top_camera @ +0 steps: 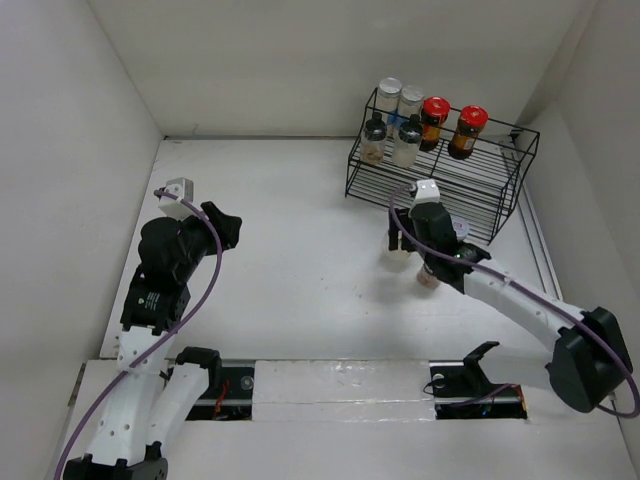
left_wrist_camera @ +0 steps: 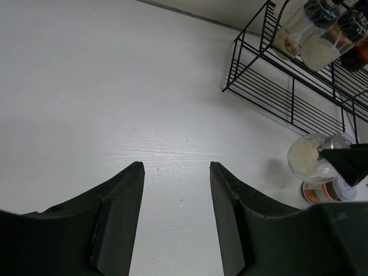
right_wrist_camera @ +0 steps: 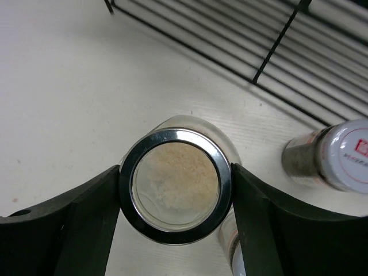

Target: Organize the condiment bottles

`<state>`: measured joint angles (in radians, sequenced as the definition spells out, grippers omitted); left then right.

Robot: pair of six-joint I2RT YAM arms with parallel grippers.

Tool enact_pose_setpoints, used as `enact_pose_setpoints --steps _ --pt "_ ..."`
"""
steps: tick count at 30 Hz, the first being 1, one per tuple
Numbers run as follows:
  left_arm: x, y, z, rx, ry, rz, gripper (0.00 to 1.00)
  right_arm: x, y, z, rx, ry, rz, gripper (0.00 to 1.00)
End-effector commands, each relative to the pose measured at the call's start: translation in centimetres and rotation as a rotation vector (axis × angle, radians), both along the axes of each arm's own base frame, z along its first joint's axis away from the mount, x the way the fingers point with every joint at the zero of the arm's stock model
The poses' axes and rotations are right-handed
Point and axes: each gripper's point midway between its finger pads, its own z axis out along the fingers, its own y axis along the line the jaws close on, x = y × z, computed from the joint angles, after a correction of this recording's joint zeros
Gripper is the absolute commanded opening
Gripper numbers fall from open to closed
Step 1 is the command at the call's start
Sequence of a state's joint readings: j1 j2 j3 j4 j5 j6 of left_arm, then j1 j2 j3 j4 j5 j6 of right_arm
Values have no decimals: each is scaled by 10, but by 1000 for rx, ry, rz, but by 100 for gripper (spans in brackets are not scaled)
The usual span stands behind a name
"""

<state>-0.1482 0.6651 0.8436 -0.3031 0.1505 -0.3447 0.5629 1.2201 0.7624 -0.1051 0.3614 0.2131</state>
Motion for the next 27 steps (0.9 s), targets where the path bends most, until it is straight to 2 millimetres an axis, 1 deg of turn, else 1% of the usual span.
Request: enact_pose_setpoints --steps 1,2,3,4,5,6,7,8,9,10,11,12,14,17,18,19,20,21,22,23,24,25,26,27 --pt "1 -1 13 -2 -58 -10 45 27 -5 122 144 -299 -45 48" --pt "1 -1 13 -2 -59 -10 45 31 -11 146 160 -346 -61 48" --pt "1 -1 13 -2 -59 -10 45 33 -15 159 178 -371 -61 48" --pt "3 -1 10 -1 -50 -10 45 39 -29 169 184 -390 -92 48" --pt "3 -1 10 -1 -49 -10 45 42 -35 188 204 -430 -102 47" --pt "3 -1 10 -1 -49 -10 45 46 -42 199 206 -459 -106 47" --pt "3 -1 10 -1 -49 -10 45 53 -54 208 212 -479 -121 47" --pt "3 -1 10 -1 -49 -10 45 58 -59 214 197 -484 -125 47" --pt "3 -1 10 -1 -49 -10 45 67 -63 230 204 -509 -132 47" --pt "3 -1 10 -1 -49 -10 45 72 -65 236 199 -517 -125 47" --pt "5 -1 7 1 -37 -10 45 78 -77 239 193 -522 -150 47" --pt "5 -1 7 1 -37 -10 45 91 -79 243 191 -522 -155 47" --pt "5 -1 7 1 -37 -10 45 108 -90 243 186 -514 -165 47" --pt "5 -1 7 1 -37 -10 45 136 -91 239 174 -501 -156 46" --pt "5 -1 7 1 -37 -10 45 143 -96 237 169 -496 -168 46" --pt "5 -1 7 1 -37 -10 45 156 -97 231 156 -474 -165 46" --pt "5 -1 7 1 -37 -10 45 161 -97 228 154 -468 -165 46" --pt "5 -1 7 1 -37 -10 45 165 -99 223 152 -448 -162 46" --pt "5 -1 7 1 -37 -10 45 168 -97 214 150 -423 -153 46" --pt "5 -1 7 1 -37 -10 45 170 -96 209 148 -414 -153 46" --pt "6 0 7 3 -38 -1 45 170 -96 205 147 -405 -153 46" --pt "6 0 7 3 -38 -1 45 169 -92 205 146 -405 -151 46" --pt "6 0 7 3 -38 -1 45 171 -92 195 142 -386 -152 48" --pt "6 0 7 3 -38 -1 45 171 -94 190 136 -376 -161 50"
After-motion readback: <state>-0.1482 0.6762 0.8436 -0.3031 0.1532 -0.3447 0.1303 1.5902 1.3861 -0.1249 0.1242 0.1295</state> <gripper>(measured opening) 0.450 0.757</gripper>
